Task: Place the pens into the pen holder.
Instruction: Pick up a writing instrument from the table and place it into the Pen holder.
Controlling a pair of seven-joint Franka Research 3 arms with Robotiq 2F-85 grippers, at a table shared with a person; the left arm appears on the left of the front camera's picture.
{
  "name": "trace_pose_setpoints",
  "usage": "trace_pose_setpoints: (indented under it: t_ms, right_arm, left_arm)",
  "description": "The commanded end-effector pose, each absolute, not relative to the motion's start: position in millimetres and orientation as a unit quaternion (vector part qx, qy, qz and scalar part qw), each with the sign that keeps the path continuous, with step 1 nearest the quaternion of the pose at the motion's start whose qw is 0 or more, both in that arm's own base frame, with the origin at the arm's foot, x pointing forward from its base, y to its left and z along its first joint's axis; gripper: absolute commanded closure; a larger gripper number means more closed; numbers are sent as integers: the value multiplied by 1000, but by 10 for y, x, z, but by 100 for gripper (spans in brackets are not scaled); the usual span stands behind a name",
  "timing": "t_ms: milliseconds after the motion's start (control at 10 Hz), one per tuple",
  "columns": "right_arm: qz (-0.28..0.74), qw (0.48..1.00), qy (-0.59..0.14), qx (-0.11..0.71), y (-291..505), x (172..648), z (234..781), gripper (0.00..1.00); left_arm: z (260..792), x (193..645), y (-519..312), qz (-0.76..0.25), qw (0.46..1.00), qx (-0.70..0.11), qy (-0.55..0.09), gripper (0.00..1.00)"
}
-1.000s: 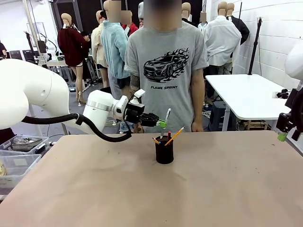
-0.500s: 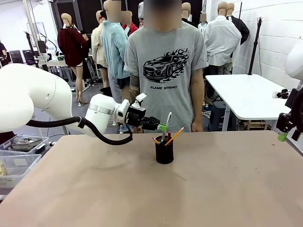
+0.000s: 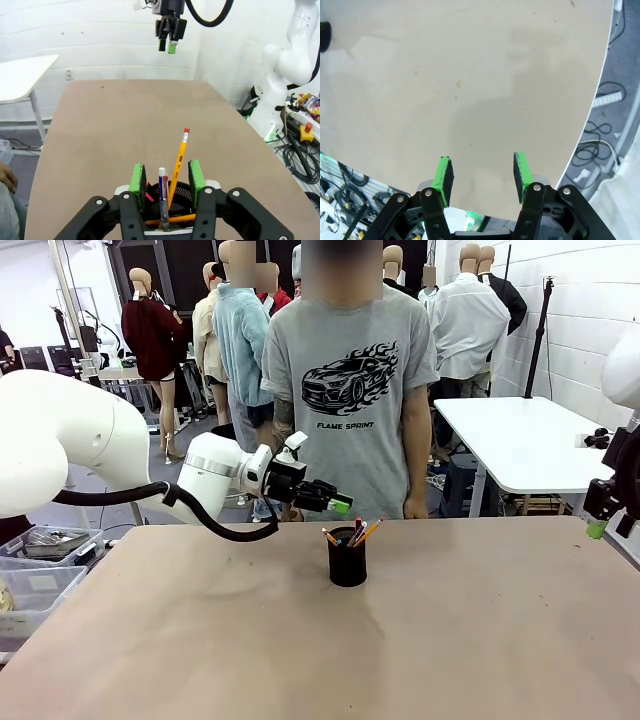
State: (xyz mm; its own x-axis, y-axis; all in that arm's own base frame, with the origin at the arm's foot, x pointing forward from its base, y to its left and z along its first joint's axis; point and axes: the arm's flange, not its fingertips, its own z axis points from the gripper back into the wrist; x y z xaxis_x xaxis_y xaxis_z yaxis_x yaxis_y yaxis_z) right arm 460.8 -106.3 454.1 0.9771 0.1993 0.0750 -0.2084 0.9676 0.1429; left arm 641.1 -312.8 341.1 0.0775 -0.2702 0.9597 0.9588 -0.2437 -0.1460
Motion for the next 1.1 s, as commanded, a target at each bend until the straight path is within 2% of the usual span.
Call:
trace_pose_setpoints:
  t_ms: [0, 200, 400, 600, 700, 800, 1000]
  right_arm:
    - [103, 992, -31, 71, -1063, 4620, 4544, 38]
    - [103, 992, -31, 71, -1063, 4620, 4544, 38]
    - [103, 992, -31, 71, -1063, 4620, 4544, 38]
    - [103, 992, -31, 71, -1063, 4620, 4544, 38]
    - [103, 992, -31, 71, -1063, 4620, 4544, 38]
    - [103, 992, -31, 71, -1063, 4620, 4544, 38]
    - [103, 992, -31, 71, -1063, 4620, 4544, 38]
  left_arm:
    - [3574, 6330, -3010, -608, 526, -500, -323, 53]
    - [4003, 6251, -2707, -623, 565, -444, -308, 53]
    - [4537, 5927, -2191, -618, 627, -392, -267, 53]
    - [4841, 5542, -1584, -593, 719, -315, -180, 53]
    - [4978, 5354, -1251, -566, 767, -259, -154, 49]
    - [5051, 5179, -924, -521, 823, -194, -119, 36]
    - [5116, 4885, -220, -417, 897, -117, -87, 0]
